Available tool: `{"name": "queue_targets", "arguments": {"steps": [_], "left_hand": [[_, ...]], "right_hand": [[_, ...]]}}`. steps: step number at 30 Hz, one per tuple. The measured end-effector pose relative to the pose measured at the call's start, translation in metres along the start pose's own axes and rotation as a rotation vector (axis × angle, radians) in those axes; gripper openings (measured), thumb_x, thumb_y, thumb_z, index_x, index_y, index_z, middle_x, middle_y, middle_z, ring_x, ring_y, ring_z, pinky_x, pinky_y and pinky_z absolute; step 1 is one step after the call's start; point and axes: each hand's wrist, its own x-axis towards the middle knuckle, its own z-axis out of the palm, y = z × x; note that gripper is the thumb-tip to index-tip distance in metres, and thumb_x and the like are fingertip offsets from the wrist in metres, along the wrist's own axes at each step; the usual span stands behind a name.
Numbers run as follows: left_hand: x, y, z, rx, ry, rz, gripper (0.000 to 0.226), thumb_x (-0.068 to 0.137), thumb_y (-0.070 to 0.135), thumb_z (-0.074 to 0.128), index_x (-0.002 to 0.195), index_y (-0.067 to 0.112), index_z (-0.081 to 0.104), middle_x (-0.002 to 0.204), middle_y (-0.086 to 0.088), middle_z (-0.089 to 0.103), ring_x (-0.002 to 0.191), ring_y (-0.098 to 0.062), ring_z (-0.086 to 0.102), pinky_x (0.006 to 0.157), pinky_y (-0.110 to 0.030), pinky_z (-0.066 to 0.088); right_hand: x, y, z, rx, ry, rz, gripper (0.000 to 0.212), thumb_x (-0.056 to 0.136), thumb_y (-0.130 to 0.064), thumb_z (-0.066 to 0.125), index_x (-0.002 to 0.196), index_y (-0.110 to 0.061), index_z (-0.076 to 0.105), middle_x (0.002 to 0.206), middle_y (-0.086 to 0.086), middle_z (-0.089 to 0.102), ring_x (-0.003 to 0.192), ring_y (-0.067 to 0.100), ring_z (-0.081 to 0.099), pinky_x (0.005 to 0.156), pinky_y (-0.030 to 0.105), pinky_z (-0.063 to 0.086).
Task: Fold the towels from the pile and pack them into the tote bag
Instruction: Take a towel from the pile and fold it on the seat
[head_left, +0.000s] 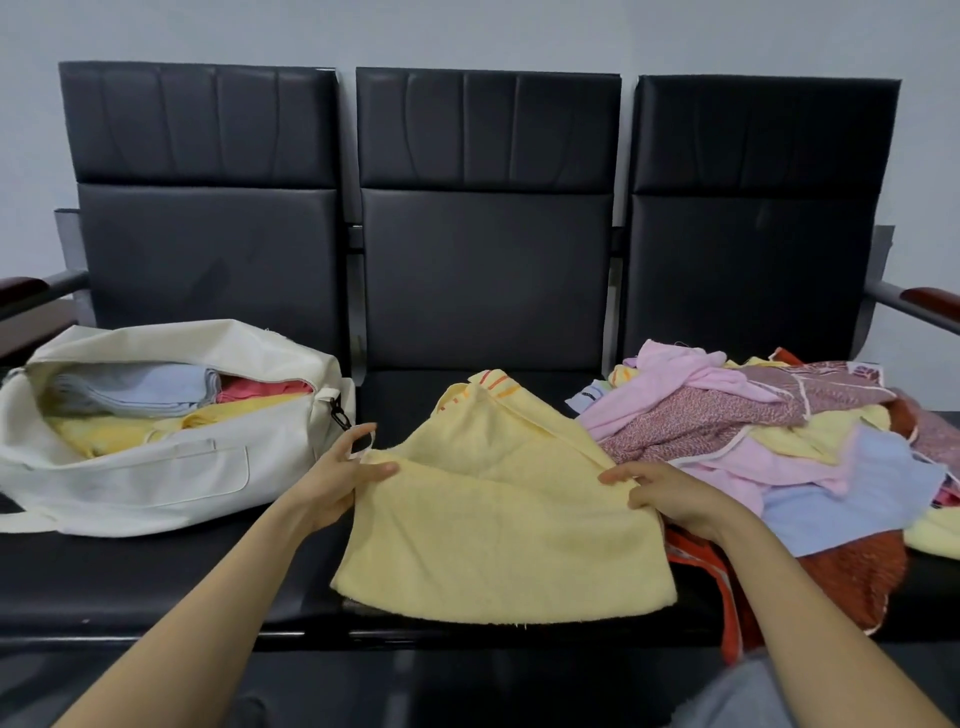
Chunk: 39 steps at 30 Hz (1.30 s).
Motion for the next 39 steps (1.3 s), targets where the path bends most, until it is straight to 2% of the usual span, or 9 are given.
{"name": "queue_targets", "arguments": {"steps": [5,8,11,16,21,26,29,34,39], "left_hand": [[-0.021,0.008,0.002,0.077,-0.124,0.049,0.036,0.084,0.003,0.067,0.118,0.015,0.066,0.123,-0.010,0.065,0.107,-0.024,0.065,0.087,-0.032,0.052],[-0.035,0.024,0.002,0.097,-0.050,0.114,0.036,0.083,0.004,0.068,0.115,0.019,0.065,0.122,-0.011,0.064,0.105,-0.023,0.064,0.085,-0.030,0.051],[-0.055,0.056,0.010,0.160,-0.026,0.199,0.039,0.083,0.011,0.071,0.118,0.026,0.064,0.120,-0.001,0.062,0.106,-0.014,0.060,0.094,-0.032,0.048],[-0.078,0.134,0.024,0.318,0.058,0.444,0.048,0.087,0.008,0.066,0.131,0.023,0.057,0.125,-0.002,0.056,0.116,-0.017,0.051,0.090,-0.027,0.040],[-0.107,0.204,0.023,0.282,0.128,0.634,0.057,0.087,0.012,0.068,0.139,0.029,0.049,0.129,0.001,0.052,0.117,-0.020,0.050,0.098,-0.035,0.044],[-0.136,0.246,0.023,0.075,0.082,0.727,0.050,0.086,0.007,0.067,0.127,0.034,0.057,0.125,0.004,0.056,0.106,-0.012,0.057,0.079,-0.024,0.048],[-0.141,0.252,0.018,0.128,0.106,0.733,0.052,0.083,0.003,0.068,0.125,0.032,0.060,0.130,-0.002,0.055,0.114,-0.020,0.055,0.093,-0.032,0.048],[-0.142,0.252,0.018,0.017,0.147,0.740,0.054,0.080,-0.003,0.070,0.128,0.020,0.059,0.119,0.001,0.059,0.107,-0.019,0.058,0.087,-0.029,0.050],[-0.134,0.255,0.015,0.101,0.265,0.793,0.037,0.079,0.000,0.072,0.113,0.015,0.067,0.108,-0.002,0.066,0.108,-0.024,0.061,0.098,-0.037,0.049]], "right_hand": [[-0.021,-0.009,-0.002,0.290,-0.083,-0.013,0.057,0.082,0.020,0.032,0.112,-0.013,0.068,0.126,0.000,0.059,0.110,0.017,0.058,0.091,0.025,0.048],[-0.038,-0.020,-0.005,0.272,-0.097,0.022,0.055,0.082,0.018,0.029,0.106,-0.009,0.071,0.126,0.006,0.060,0.100,0.015,0.063,0.074,0.018,0.051],[-0.055,-0.047,-0.010,0.205,-0.137,0.060,0.052,0.086,0.018,0.026,0.107,-0.008,0.066,0.104,0.010,0.064,0.063,0.006,0.066,0.048,0.013,0.047],[-0.067,-0.107,-0.038,0.282,0.000,-0.044,0.041,0.090,0.006,0.039,0.123,-0.009,0.059,0.118,0.014,0.060,0.093,0.023,0.058,0.090,0.037,0.046],[-0.098,-0.173,-0.072,0.518,0.127,-0.351,0.061,0.085,0.012,0.031,0.134,-0.019,0.051,0.123,0.005,0.059,0.095,0.017,0.061,0.074,0.027,0.048],[-0.132,-0.212,-0.085,0.722,0.107,-0.545,0.055,0.087,0.009,0.027,0.123,-0.016,0.061,0.112,0.009,0.064,0.080,0.014,0.066,0.063,0.022,0.055],[-0.138,-0.219,-0.083,0.702,0.106,-0.566,0.054,0.090,0.007,0.030,0.130,-0.016,0.056,0.116,0.011,0.062,0.082,0.015,0.064,0.065,0.025,0.054],[-0.136,-0.222,-0.079,0.653,0.231,-0.652,0.050,0.094,0.007,0.038,0.136,-0.018,0.052,0.122,0.003,0.059,0.101,0.017,0.062,0.080,0.029,0.053],[-0.131,-0.224,-0.076,0.499,0.375,-0.728,0.050,0.095,0.008,0.042,0.134,-0.020,0.055,0.125,-0.007,0.058,0.111,0.011,0.057,0.090,0.029,0.051]]}}
